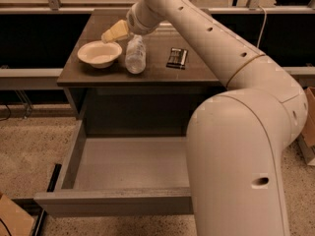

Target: Pick blue plastic bottle from top drawer and place on counter

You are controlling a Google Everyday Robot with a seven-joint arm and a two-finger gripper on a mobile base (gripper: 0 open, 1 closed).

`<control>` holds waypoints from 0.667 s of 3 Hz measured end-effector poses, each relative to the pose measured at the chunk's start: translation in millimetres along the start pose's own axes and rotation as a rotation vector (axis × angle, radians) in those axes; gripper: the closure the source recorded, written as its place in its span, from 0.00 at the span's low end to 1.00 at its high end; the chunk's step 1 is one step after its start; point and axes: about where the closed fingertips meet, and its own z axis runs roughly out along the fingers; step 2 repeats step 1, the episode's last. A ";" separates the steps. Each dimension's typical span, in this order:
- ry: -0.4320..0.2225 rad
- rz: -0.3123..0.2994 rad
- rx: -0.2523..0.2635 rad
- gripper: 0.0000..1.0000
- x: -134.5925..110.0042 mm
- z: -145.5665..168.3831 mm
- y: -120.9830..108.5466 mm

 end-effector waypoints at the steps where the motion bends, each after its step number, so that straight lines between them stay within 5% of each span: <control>1: 0.000 0.000 0.000 0.00 0.0 0.0 0.0; 2: 0.000 0.000 0.000 0.00 0.0 0.0 0.0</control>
Offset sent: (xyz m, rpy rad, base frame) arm 0.0000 0.0000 0.0000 0.0000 0.0000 0.0000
